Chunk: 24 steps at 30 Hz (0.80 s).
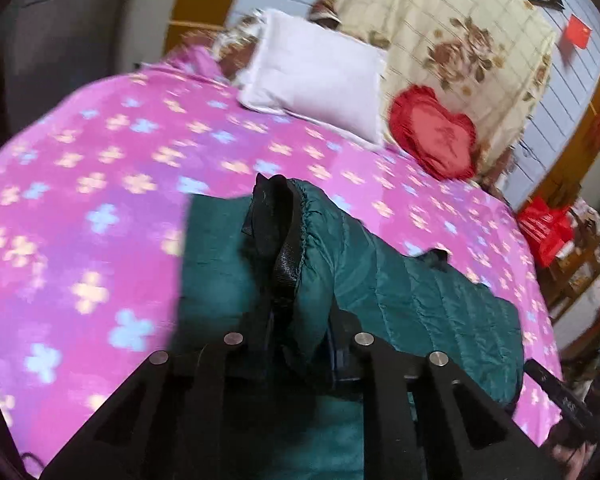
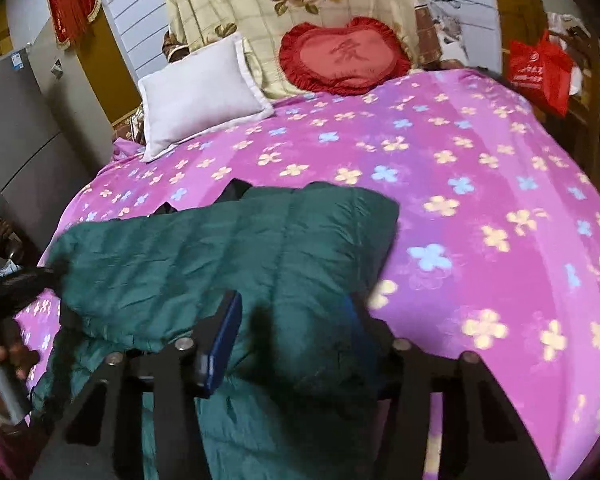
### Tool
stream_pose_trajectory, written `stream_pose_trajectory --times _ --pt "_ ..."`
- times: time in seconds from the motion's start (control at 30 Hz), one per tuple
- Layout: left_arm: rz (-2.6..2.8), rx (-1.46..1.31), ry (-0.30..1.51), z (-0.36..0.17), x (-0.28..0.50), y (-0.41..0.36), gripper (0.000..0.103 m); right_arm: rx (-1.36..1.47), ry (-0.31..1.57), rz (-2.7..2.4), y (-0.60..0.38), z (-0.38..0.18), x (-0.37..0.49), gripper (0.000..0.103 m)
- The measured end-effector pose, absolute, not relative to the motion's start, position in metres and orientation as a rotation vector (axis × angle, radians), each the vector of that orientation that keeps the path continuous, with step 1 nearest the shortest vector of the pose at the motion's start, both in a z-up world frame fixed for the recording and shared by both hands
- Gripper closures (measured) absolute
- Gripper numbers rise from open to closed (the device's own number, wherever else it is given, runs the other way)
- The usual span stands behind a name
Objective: Fold large clothes
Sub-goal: 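Release the right gripper and press the folded side flat with both tools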
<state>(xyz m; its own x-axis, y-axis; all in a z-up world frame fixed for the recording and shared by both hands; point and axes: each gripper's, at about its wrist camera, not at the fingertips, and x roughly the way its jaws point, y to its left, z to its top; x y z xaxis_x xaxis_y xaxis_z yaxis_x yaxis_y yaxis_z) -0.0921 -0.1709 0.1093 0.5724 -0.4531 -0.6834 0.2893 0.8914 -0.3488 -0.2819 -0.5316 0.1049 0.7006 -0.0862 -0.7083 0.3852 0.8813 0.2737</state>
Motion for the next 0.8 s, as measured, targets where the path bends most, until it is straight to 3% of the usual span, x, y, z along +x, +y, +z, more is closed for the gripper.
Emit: stream_pose_trajectory --times 0.1,0.2,0.3,0.33,0.5,0.7,0.8 --pt "-0.436 -0.155 0.922 0.089 -0.084 -0.167 0.1 0.429 0.764 -0.238 -0.52 0.088 -0.247 0.05" --pt "-0.44 -0.215 0.986 0.078 -0.076 -0.154 0.086 0.4 0.836 -0.271 -0.511 0.066 -0.217 0.05" --pt "-0.405 -0.244 0.914 0.096 -0.08 -0.138 0.066 0.391 0.831 -0.293 -0.51 0.073 -0.216 0.05" --pt "-0.393 -0.243 0.88 0.103 -0.082 -0.136 0.064 0.402 0.806 -0.294 -0.51 0.081 -0.222 0.05" --pt "-0.418 -0.183 0.794 0.12 -0.086 -0.16 0.059 0.325 0.746 -0.274 -0.498 0.112 -0.226 0.038" --pt "-0.349 0.046 0.891 0.069 -0.068 -0.209 0.059 0.245 0.822 -0.249 -0.472 0.087 -0.172 0.038" --pt "-0.338 0.034 0.882 0.057 -0.062 -0.209 0.055 0.207 0.847 -0.291 -0.469 0.067 -0.15 0.038"
